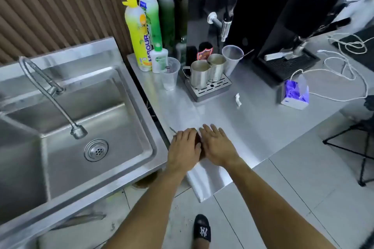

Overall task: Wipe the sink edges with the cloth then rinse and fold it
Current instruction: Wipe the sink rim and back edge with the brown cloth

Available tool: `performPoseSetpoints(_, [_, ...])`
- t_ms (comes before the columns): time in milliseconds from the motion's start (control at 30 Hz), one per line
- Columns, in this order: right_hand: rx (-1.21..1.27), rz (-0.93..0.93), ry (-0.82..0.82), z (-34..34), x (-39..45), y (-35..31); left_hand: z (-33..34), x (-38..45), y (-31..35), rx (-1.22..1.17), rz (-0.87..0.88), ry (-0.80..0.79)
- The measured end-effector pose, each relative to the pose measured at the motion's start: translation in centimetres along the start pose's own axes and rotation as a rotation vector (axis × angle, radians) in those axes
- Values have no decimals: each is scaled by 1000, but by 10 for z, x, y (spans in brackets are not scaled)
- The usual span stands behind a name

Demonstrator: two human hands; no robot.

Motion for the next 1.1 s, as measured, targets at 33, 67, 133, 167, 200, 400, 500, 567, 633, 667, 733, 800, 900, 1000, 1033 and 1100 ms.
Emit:
performPoseSetpoints(33, [-4, 12, -26, 6, 3, 8, 12, 1, 2, -9, -47, -33])
performPoseSetpoints(67, [-9, 5, -27, 10, 5, 15, 20, 2, 3, -12, -105, -10])
performPoseSetpoints(133, [-15, -24, 16, 25, 5, 27, 35, -4, 3, 26, -174, 8])
performPoseSetpoints(167, [2, -41, 49, 34, 6, 33, 39, -4, 4, 42, -170, 26])
performPoseSetpoints(200, [26, -53, 79, 40, 5, 36, 42, -4, 4, 52, -145, 24])
performPoseSetpoints(400, [15, -85, 186, 49, 4, 44, 44, 10, -7, 108, 67, -12])
performPoseSetpoints(500, [24, -75, 193, 50, 4, 44, 43, 12, -9, 126, 68, -11])
performPoseSetpoints(567, [34, -66, 194, 50, 3, 44, 44, 12, -7, 141, 55, -7])
performPoseSetpoints(633, [41, -62, 190, 51, 4, 44, 45, 9, -5, 152, 9, -5])
performPoseSetpoints(667, [42, -63, 188, 51, 4, 44, 46, 6, -3, 151, -28, 5])
performPoseSetpoints(733, [32, -67, 187, 53, 3, 45, 48, 0, -2, 141, -96, 24])
performPoseSetpoints(800, [25, -77, 191, 54, 4, 46, 49, -3, -1, 129, -106, 33])
performPoseSetpoints(900, [16, -78, 199, 55, 5, 46, 49, 3, -2, 98, -76, 39])
performPoseSetpoints(1000, [5, -72, 192, 56, 4, 46, 46, 11, -2, 30, -68, 18])
performPoseSetpoints(1033, [3, -69, 189, 55, 4, 46, 43, 13, -1, 28, -62, 12])
performPoseSetpoints(1100, [18, -54, 175, 54, 4, 44, 35, 16, 0, 9, -65, -4])
Point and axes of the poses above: each hand's wrist, its own x-axis towards the middle knuckle, its own z-axis out of the palm, y = z × x, the point moved 6 cm from there along x, towards the middle knuckle, and after that the axes turned 3 degrees about y, right-handed, at the moved point
